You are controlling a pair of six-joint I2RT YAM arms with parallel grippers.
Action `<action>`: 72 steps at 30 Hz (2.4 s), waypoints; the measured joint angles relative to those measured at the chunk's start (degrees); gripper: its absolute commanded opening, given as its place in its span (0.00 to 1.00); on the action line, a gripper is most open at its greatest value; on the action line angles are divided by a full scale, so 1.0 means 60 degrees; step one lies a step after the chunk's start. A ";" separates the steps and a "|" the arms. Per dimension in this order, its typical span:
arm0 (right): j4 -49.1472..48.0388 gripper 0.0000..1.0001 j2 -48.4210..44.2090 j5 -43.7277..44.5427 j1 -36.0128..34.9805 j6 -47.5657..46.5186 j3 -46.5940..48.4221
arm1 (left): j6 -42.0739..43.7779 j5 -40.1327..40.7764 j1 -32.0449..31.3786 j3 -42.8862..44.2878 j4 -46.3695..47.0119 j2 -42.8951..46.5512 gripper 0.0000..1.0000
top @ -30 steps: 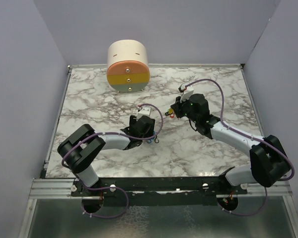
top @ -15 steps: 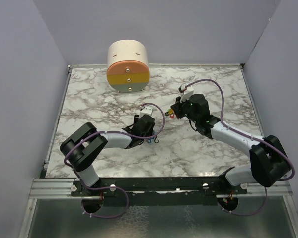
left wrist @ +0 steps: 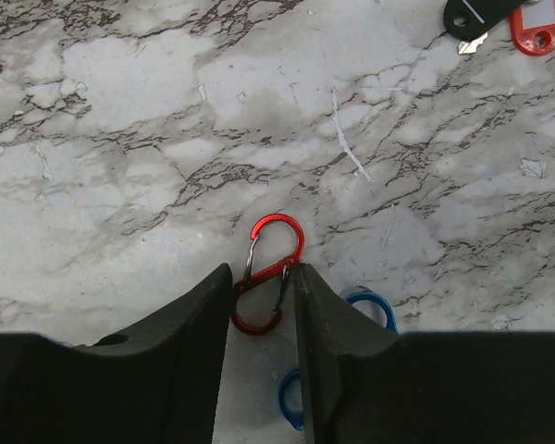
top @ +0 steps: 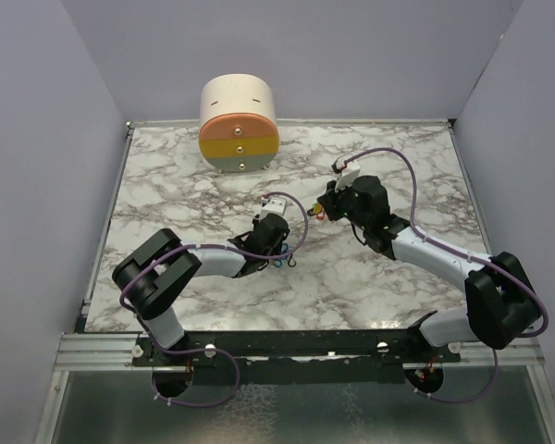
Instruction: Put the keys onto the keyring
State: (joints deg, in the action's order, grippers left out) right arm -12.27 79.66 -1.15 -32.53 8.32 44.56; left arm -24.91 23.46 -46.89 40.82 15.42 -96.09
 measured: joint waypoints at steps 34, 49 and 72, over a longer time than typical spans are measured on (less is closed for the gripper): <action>-0.0521 0.01 0.0914 -0.1180 -0.0885 -0.0925 0.0000 | 0.0284 -0.0124 -0.0018 0.0474 -0.0980 0.1552 0.00; -0.1446 0.01 0.1111 -0.1821 -0.1220 -0.1461 -0.0277 | 0.0331 -0.0273 -0.0018 0.0750 -0.1169 0.1934 0.00; -0.1475 0.01 0.1344 -0.1942 -0.1534 -0.1698 -0.0277 | 0.0357 -0.0594 -0.0018 0.0933 -0.1144 0.2051 0.00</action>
State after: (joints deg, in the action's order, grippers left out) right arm -21.12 87.72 -12.80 -41.74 -1.87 42.89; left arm -22.76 19.90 -47.00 46.41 8.56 -83.79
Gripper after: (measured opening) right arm 0.010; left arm 0.040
